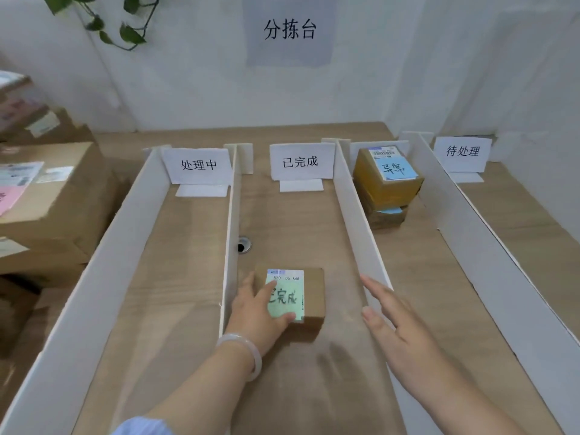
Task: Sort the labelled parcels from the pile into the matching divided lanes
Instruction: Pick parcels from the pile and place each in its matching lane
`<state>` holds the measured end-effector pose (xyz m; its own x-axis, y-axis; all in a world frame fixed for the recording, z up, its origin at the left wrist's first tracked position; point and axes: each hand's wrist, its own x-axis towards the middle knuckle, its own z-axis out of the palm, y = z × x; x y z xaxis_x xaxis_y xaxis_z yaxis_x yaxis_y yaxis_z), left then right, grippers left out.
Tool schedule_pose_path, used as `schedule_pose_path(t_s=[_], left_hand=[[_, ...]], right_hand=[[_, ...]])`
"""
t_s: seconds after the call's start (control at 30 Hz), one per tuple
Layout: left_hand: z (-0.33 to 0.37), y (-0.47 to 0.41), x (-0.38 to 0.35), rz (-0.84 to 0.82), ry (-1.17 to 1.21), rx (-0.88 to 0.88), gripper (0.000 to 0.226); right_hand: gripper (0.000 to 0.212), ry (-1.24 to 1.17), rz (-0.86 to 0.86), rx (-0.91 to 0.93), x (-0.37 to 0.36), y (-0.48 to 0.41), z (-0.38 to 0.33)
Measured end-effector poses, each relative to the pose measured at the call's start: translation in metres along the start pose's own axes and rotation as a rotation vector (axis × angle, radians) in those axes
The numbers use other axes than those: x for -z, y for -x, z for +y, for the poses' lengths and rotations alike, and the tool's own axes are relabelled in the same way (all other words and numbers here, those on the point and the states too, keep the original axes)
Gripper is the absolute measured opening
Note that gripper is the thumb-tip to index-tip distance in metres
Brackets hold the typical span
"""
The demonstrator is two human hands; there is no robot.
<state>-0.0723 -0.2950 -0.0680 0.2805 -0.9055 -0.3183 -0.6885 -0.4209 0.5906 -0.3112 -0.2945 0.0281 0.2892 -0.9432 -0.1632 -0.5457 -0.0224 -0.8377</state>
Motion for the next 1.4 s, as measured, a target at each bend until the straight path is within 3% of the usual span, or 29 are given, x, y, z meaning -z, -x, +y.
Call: schedule_pose_path(t_s=[0.13, 0.37, 0.53, 0.73, 0.9, 0.97, 1.03, 1.2, 1.4], left_hand=[[0.003, -0.013, -0.002, -0.008, -0.087, -0.025, 0.075], [0.025, -0.116, 0.019, 0.062, -0.195, 0.008, 0.072], [0.037, -0.193, 0.034, 0.19, -0.292, -0.005, 0.061], [0.036, -0.231, 0.034, 0.222, -0.339, 0.004, 0.063], [0.046, -0.18, 0.04, 0.207, -0.439, -0.121, 0.071], [0.051, -0.145, 0.044, 0.232, -0.464, -0.194, 0.071], [0.054, -0.101, 0.049, 0.261, -0.467, -0.256, 0.072], [0.056, 0.02, 0.079, 0.284, -0.474, -0.313, 0.075], [0.009, 0.144, 0.134, 0.398, -0.522, -0.275, 0.072]], right_hand=[[0.049, 0.194, -0.084, 0.061, 0.003, -0.019, -0.002], [0.057, 0.462, -0.108, 0.176, 0.016, -0.07, -0.001], [0.054, 0.508, -0.08, 0.206, 0.022, -0.099, 0.007], [0.066, 0.533, -0.063, 0.227, 0.02, -0.104, 0.024], [0.082, 0.776, -0.141, 0.18, 0.022, -0.091, 0.022], [0.076, 0.804, -0.15, 0.188, 0.022, -0.081, 0.014], [0.069, 0.795, -0.14, 0.219, 0.02, -0.066, 0.005], [0.078, 0.735, -0.134, 0.334, 0.003, -0.029, -0.02], [0.08, 0.663, -0.175, 0.48, -0.055, 0.023, -0.082]])
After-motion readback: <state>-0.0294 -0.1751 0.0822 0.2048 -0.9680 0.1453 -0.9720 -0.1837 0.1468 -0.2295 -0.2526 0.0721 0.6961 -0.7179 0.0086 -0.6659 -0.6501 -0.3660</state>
